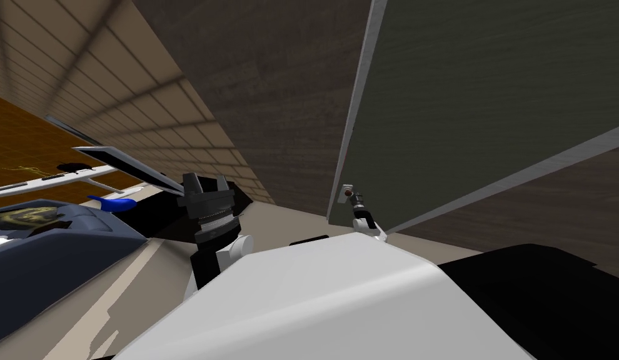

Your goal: Pull the door open

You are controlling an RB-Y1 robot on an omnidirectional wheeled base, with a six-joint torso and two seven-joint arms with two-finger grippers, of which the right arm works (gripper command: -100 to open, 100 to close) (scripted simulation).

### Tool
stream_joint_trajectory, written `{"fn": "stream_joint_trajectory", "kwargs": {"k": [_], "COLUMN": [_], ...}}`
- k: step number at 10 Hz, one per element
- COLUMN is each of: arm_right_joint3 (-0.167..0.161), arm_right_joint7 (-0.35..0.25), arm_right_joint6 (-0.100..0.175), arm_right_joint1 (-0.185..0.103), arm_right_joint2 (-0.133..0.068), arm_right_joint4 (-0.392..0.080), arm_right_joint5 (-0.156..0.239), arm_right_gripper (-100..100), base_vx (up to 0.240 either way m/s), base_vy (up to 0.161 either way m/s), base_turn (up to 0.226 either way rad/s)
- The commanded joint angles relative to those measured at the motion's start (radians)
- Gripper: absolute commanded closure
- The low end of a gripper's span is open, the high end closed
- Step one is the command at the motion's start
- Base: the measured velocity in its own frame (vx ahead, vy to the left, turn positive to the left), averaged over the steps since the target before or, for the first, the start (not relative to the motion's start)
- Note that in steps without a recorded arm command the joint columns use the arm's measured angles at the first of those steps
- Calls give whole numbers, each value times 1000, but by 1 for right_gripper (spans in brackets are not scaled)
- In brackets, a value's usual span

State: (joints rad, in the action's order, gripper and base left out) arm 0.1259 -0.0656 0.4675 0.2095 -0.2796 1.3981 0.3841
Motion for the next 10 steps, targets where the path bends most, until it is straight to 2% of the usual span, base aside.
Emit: {"fn": "stream_joint_trajectory", "kwargs": {"k": [1,2,3,4,5,6,10], "arm_right_joint3": [-28,-49,-49,-70,-90,-90,-90], "arm_right_joint7": [-26,-67,-67,-109,-135,-151,-151], "arm_right_joint6": [14,17,17,19,22,22,22], "arm_right_joint1": [-16,-20,-20,-24,-28,-28,-28], "arm_right_joint2": [6,-7,-7,-19,-31,-31,-31], "arm_right_joint4": [22,19,19,16,14,14,14], "arm_right_joint5": [20,67,68,114,144,161,161], "arm_right_gripper": [100,100,100,100,100,100,100], "base_vx": [-34,-49,-37,-55,-80,-48,-5], "base_vy": [-11,-13,-9,-9,-18,-11,6], "base_turn": [2,38,14,-4,16,48,-3]}}
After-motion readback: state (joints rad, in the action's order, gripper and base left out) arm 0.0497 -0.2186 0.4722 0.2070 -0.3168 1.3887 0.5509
